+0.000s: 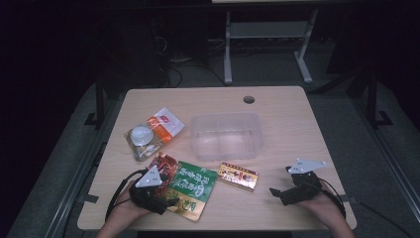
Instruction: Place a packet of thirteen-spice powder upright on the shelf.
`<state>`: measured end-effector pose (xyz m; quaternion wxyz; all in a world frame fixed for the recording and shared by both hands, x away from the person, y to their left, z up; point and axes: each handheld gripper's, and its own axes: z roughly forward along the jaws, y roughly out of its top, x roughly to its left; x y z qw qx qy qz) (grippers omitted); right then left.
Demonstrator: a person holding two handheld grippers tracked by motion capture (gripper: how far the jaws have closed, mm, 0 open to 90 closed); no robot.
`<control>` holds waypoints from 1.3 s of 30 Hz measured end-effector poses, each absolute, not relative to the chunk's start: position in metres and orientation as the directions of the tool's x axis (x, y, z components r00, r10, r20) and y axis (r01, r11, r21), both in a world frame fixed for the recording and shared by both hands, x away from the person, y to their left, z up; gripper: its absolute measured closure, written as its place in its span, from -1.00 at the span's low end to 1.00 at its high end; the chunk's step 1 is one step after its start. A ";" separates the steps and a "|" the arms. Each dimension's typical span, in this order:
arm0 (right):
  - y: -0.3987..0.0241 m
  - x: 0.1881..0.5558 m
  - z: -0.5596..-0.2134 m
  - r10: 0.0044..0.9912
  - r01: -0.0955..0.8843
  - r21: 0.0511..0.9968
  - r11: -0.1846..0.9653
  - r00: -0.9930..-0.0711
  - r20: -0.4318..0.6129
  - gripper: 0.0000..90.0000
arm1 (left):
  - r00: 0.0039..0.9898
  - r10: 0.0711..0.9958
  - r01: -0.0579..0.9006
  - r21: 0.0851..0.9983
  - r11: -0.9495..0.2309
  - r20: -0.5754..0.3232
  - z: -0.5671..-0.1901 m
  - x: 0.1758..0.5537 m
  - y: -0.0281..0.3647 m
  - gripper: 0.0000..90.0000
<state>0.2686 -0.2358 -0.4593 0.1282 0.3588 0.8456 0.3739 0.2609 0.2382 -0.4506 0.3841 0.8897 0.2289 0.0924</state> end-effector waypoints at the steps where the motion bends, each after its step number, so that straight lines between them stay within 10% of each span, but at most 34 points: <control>1: -0.236 0.270 -0.458 0.699 0.502 0.732 0.461 -0.714 0.049 -0.97 | 0.878 0.478 0.337 0.726 -0.599 -0.012 -0.451 0.261 0.239 -0.71; 39: -0.182 0.283 -0.439 0.529 0.371 0.764 0.528 -0.847 0.046 -0.83 | 0.867 0.498 0.332 0.754 -0.566 -0.008 -0.446 0.255 0.239 -0.70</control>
